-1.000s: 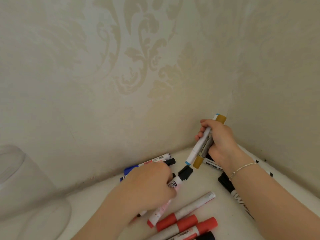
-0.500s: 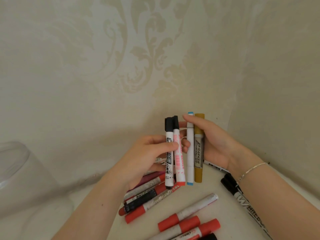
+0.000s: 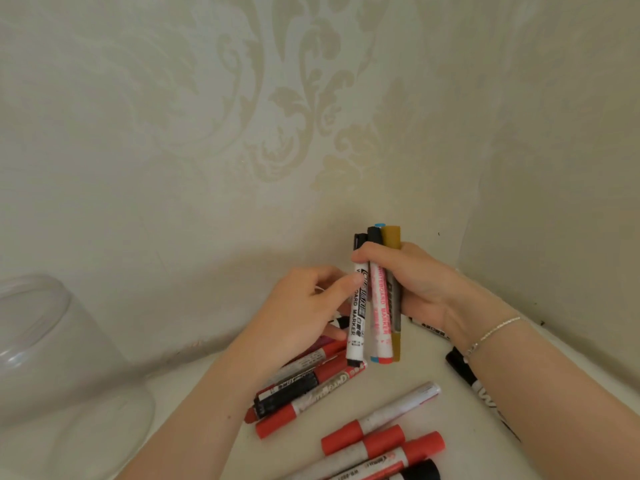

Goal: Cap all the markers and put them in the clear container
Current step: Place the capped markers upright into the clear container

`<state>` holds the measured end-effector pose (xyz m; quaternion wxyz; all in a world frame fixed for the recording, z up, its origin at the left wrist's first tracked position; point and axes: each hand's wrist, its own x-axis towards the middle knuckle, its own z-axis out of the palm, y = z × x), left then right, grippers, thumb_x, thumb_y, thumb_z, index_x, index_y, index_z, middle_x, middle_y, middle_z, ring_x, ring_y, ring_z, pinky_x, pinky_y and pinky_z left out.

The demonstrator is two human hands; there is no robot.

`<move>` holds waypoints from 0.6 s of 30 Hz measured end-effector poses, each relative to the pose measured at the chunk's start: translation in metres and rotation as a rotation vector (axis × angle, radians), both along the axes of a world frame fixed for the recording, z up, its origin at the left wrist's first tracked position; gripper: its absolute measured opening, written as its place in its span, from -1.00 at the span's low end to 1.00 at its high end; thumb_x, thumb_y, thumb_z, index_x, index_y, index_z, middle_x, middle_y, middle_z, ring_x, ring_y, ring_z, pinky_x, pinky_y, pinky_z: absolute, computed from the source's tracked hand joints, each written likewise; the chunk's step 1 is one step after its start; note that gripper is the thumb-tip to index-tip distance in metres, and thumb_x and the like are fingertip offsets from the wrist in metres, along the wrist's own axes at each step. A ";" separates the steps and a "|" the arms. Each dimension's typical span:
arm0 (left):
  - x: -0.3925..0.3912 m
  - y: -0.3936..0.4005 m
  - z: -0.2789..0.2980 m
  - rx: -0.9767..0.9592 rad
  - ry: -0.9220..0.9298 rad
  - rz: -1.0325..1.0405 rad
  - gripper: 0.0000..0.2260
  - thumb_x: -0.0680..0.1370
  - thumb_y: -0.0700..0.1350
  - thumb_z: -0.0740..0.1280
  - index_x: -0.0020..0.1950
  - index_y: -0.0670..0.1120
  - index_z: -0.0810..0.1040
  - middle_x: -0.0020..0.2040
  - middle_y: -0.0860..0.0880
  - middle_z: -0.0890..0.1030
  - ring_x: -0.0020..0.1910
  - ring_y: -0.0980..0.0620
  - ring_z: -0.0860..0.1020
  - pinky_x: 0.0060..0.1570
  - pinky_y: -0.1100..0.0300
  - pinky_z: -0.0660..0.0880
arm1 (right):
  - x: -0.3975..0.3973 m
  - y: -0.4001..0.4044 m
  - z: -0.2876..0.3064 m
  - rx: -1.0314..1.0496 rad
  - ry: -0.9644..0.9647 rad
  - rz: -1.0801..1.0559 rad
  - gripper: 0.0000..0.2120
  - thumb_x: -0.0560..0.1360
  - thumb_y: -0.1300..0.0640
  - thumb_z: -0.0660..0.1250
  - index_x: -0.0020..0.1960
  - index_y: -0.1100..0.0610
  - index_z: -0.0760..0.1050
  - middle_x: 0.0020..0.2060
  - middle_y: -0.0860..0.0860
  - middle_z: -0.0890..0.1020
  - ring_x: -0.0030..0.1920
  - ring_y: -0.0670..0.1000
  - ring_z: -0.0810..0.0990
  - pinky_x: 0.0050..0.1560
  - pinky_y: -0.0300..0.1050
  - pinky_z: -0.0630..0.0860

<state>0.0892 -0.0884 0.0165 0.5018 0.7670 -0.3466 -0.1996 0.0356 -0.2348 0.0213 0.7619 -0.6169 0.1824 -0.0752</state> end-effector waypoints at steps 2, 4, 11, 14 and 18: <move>0.002 0.003 0.002 0.093 -0.078 0.014 -0.76 0.63 0.01 0.21 -0.03 -0.07 0.62 -0.16 -0.02 0.65 -0.23 0.13 0.65 -0.36 0.24 0.58 | 0.000 -0.004 0.000 0.029 0.010 -0.037 -0.84 0.47 0.21 0.36 -0.28 0.17 0.45 -0.45 0.07 0.49 -0.44 -0.01 0.49 -0.34 -0.17 0.53; 0.003 0.008 0.001 0.269 -0.215 0.008 -0.76 0.64 0.01 0.17 -0.07 -0.04 0.58 -0.24 0.02 0.61 -0.30 0.12 0.62 -0.34 0.22 0.56 | -0.001 -0.009 0.001 0.044 0.011 -0.066 -0.86 0.47 0.21 0.34 -0.25 0.17 0.45 -0.43 0.06 0.49 -0.46 -0.04 0.49 -0.39 -0.21 0.51; -0.007 0.010 -0.013 0.855 -0.596 -0.178 -0.68 0.44 0.11 0.42 0.09 -0.02 0.54 0.05 0.02 0.58 0.02 -0.01 0.55 -0.01 0.12 0.51 | -0.004 -0.017 0.004 0.206 -0.063 -0.125 -0.90 0.50 0.29 0.28 -0.20 0.25 0.49 -0.37 0.11 0.62 -0.38 0.00 0.63 -0.31 -0.15 0.61; -0.009 0.008 -0.016 0.904 -0.648 -0.173 -0.66 0.43 0.09 0.44 0.11 -0.04 0.52 0.07 0.01 0.58 0.03 -0.02 0.56 -0.02 0.10 0.51 | -0.005 -0.019 0.003 0.171 -0.054 -0.119 -0.90 0.46 0.31 0.30 -0.24 0.23 0.48 -0.41 0.08 0.56 -0.41 -0.02 0.56 -0.32 -0.15 0.54; -0.010 0.009 -0.016 0.895 -0.633 -0.167 -0.68 0.45 0.08 0.42 0.11 -0.06 0.54 0.08 0.01 0.59 0.04 -0.01 0.56 -0.03 0.14 0.49 | -0.005 -0.019 0.003 0.156 -0.057 -0.109 -0.95 0.45 0.31 0.33 -0.19 0.23 0.51 -0.42 0.06 0.56 -0.44 -0.03 0.54 -0.34 -0.17 0.54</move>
